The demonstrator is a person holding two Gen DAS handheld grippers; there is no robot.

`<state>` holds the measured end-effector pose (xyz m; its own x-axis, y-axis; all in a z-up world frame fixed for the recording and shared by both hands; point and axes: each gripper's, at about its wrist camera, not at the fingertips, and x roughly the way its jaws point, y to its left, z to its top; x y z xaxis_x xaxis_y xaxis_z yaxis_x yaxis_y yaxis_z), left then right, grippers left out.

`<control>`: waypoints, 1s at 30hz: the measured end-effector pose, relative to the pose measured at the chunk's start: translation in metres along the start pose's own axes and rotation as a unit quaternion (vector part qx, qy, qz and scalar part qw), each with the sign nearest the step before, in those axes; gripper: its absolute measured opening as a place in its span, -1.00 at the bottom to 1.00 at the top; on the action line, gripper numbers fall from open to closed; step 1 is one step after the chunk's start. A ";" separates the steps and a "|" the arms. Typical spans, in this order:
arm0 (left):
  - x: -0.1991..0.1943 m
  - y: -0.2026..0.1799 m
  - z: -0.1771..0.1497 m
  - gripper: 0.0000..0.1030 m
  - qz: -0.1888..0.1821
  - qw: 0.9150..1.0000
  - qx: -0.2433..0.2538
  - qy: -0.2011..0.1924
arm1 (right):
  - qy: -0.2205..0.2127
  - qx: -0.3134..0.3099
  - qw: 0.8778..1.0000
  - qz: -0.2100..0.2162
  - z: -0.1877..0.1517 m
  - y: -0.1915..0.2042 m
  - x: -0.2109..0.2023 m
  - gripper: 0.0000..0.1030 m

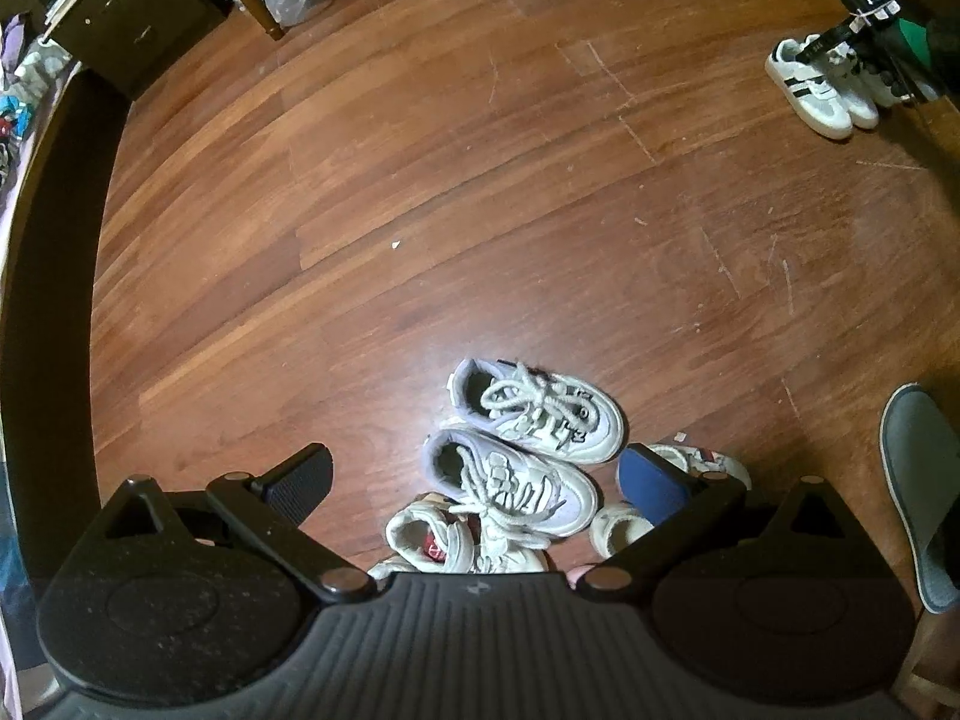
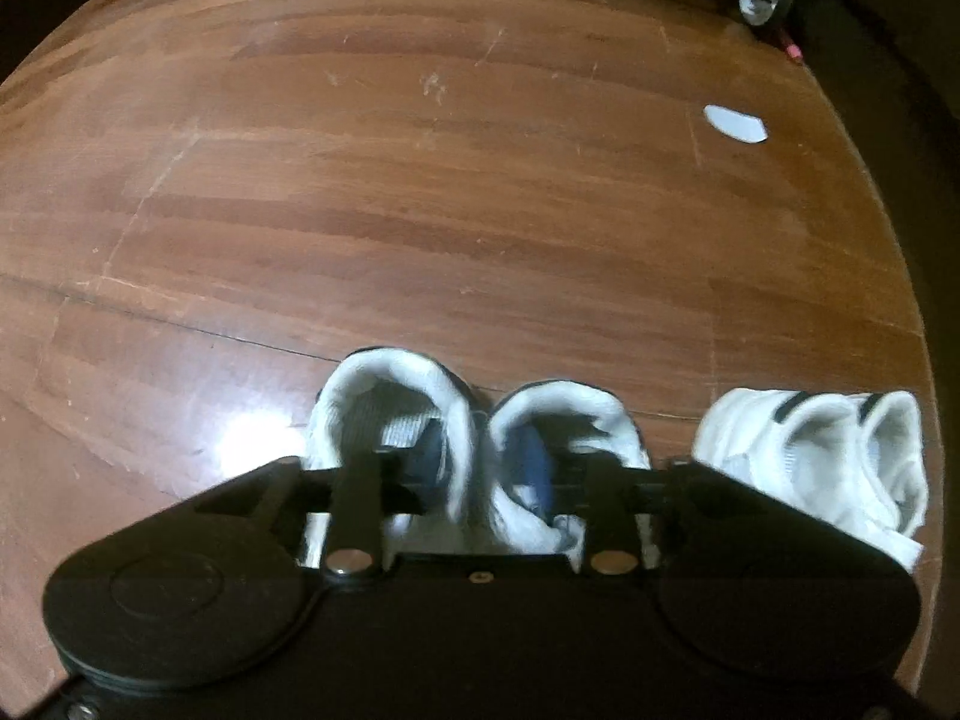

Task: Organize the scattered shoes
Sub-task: 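Carry the tan-toe pair with the right tool beside the placed pair and release, then grasp a pair of white lavender-lined sneakers with the right tool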

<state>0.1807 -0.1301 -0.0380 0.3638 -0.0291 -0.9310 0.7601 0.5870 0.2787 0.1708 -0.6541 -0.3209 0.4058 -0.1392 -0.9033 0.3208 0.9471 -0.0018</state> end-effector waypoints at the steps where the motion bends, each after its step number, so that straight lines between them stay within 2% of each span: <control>1: -0.004 0.000 0.001 0.99 0.000 1.000 0.000 -0.006 | -0.005 0.009 1.000 0.005 -0.004 -0.004 -0.008 -0.13; 3: -0.012 -0.001 0.002 0.99 0.003 1.000 0.000 -0.018 | -0.018 0.035 0.999 0.019 -0.017 -0.014 -0.027 -0.01; 5: -0.022 -0.001 0.002 0.99 0.008 0.999 0.001 -0.031 | -0.030 0.063 0.997 0.037 -0.047 -0.026 -0.056 0.02; 10: -0.041 -0.003 -0.004 0.99 0.023 0.998 0.008 -0.054 | -0.001 0.074 0.996 0.057 -0.123 -0.030 -0.087 0.05; 13: -0.047 0.001 -0.012 0.99 0.044 0.998 0.012 -0.054 | 0.035 0.077 0.994 0.068 -0.175 -0.011 -0.098 0.06; 17: -0.053 0.009 -0.033 0.99 0.091 0.995 0.026 -0.042 | 0.063 0.061 0.991 0.101 -0.198 0.030 -0.104 0.07; 21: -0.062 0.025 -0.059 0.99 0.114 0.993 0.020 -0.032 | 0.075 -0.011 0.986 0.147 -0.187 0.107 -0.108 0.07; 23: -0.066 0.033 -0.071 0.99 0.122 0.992 0.011 -0.029 | 0.073 -0.068 0.979 0.178 -0.168 0.166 -0.111 0.07; 25: -0.070 0.040 -0.082 0.99 0.128 0.991 0.003 -0.026 | 0.071 -0.099 0.973 0.196 -0.155 0.197 -0.113 0.07; 30: -0.078 0.057 -0.103 0.99 0.132 0.991 -0.013 -0.027 | 0.053 -0.211 0.945 0.245 -0.109 0.325 -0.123 0.07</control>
<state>0.1404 -0.0107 0.0261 0.5773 0.0849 -0.8121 0.6207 0.6006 0.5040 0.1318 -0.2978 -0.2569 0.3214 0.3552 -0.8778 -0.2630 0.9240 0.2776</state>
